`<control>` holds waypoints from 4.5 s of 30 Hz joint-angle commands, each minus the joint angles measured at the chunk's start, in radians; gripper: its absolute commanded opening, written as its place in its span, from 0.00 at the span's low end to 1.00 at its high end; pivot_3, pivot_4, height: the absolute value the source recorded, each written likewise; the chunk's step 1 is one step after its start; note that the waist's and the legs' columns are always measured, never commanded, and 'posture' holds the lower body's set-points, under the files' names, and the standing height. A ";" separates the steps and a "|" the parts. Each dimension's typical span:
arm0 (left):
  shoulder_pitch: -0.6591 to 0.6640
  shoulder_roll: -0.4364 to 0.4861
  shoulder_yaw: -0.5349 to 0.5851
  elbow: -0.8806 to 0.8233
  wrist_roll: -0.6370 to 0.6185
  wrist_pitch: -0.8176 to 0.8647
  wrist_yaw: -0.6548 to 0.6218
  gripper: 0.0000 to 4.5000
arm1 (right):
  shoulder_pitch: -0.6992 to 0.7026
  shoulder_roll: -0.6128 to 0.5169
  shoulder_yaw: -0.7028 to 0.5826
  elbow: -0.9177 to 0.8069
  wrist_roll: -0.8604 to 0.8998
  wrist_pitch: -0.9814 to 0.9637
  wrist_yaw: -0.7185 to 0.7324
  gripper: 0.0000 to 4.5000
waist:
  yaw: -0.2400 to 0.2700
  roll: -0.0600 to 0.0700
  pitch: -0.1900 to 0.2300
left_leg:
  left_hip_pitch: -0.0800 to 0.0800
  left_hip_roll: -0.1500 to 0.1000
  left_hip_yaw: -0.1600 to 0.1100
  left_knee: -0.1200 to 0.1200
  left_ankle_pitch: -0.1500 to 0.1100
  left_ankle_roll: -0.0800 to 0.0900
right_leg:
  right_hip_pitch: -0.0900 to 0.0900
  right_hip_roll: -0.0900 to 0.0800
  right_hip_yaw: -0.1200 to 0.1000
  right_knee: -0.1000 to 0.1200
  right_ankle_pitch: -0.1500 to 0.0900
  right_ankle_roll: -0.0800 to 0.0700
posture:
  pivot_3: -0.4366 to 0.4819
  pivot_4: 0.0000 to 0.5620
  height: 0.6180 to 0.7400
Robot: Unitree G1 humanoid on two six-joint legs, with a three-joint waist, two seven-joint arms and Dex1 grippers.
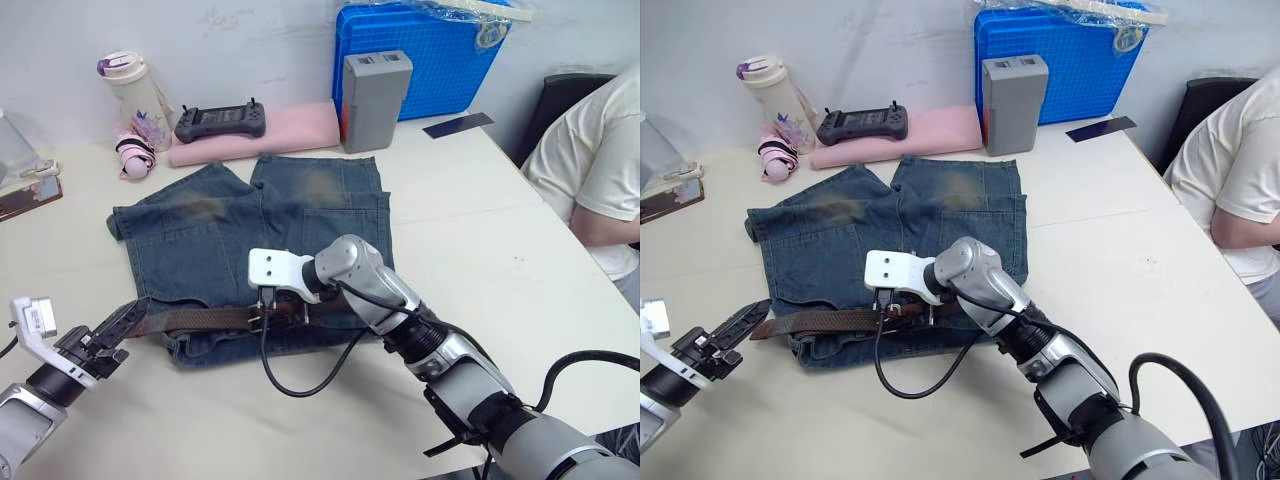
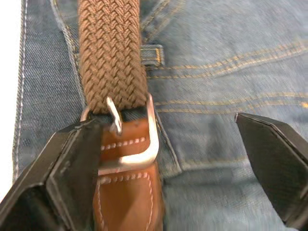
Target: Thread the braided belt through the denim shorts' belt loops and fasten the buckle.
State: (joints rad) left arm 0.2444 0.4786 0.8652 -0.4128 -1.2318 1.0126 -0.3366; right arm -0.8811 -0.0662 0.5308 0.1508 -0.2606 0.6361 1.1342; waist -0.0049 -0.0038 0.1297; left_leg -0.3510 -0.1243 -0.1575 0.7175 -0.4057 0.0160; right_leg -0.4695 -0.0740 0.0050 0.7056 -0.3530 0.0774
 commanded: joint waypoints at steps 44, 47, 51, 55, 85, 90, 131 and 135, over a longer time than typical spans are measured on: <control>0.306 -0.092 -0.179 -0.142 -0.556 -0.426 0.522 0.53 | 0.405 -0.334 -0.033 -0.577 0.033 -0.286 -0.342 1.00 | 0.019 -0.009 0.021 | -0.007 0.001 0.004 0.004 0.001 -0.001 | -0.006 0.000 0.001 -0.001 0.005 0.001 | 0.48 0.27 0.47; 0.300 -0.091 -0.185 -0.105 -0.557 -0.439 0.550 0.84 | 0.407 -0.333 -0.032 -0.578 0.031 -0.283 -0.347 1.00 | 0.024 -0.009 0.021 | -0.007 0.001 0.004 0.004 0.002 -0.001 | -0.006 0.000 0.001 -0.001 0.005 0.001 | 0.48 0.27 0.47; 0.251 -0.079 -0.223 -0.081 -0.533 -0.440 0.571 0.98 | 0.408 -0.333 -0.032 -0.578 0.023 -0.279 -0.353 1.00 | 0.030 -0.009 0.021 | -0.007 0.001 0.004 0.004 0.002 -0.001 | -0.006 0.000 0.001 -0.001 0.005 0.001 | 0.48 0.27 0.47; 0.189 -0.075 -0.263 -0.057 -0.530 -0.449 0.600 0.98 | 0.412 -0.334 -0.033 -0.582 0.017 -0.275 -0.355 1.00 | 0.032 -0.010 0.021 | -0.007 0.000 0.004 0.005 0.002 -0.001 | -0.005 0.000 0.001 -0.001 0.005 0.001 | 0.48 0.27 0.47; 0.125 -0.057 -0.378 -0.162 -0.372 -0.474 0.615 0.98 | 0.427 -0.333 -0.037 -0.601 0.011 -0.255 -0.361 1.00 | 0.029 -0.011 0.021 | -0.007 0.000 0.006 0.006 0.002 -0.001 | -0.006 0.001 0.002 0.001 0.005 0.001 | 0.48 0.27 0.47; 0.106 -0.055 -0.365 -0.156 -0.371 -0.490 0.604 0.98 | 0.426 -0.332 -0.035 -0.599 0.011 -0.255 -0.362 1.00 | 0.029 -0.011 0.021 | -0.007 0.000 0.005 0.006 0.002 -0.001 | -0.006 0.001 0.002 0.001 0.005 0.001 | 0.48 0.27 0.47; -0.272 0.521 -0.667 -0.157 0.298 -0.309 0.234 0.01 | 0.599 -0.455 -0.057 -0.669 -0.059 -0.352 -0.413 1.00 | 0.022 -0.010 0.024 | -0.011 0.000 0.006 0.010 0.002 -0.001 | -0.010 0.001 0.003 0.004 0.005 0.001 | 0.48 0.27 0.47; -0.207 0.698 -0.711 -0.128 0.622 -0.458 0.052 0.01 | 0.577 -0.409 -0.026 -0.615 -0.145 -0.376 -0.484 1.00 | 0.017 -0.008 0.025 | -0.012 0.001 0.007 0.006 0.002 -0.001 | -0.012 0.002 0.002 0.002 0.005 0.000 | 0.48 0.27 0.47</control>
State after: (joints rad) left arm 0.0255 1.1451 0.1503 -0.5387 -0.7377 0.6280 -0.2190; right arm -0.2959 -0.4919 0.4929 -0.4617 -0.3696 0.2823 0.6856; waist 0.0123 -0.0122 0.1545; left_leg -0.3626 -0.1229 -0.1509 0.7224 -0.4039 0.0148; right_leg -0.4813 -0.0721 0.0072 0.7075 -0.3484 0.0774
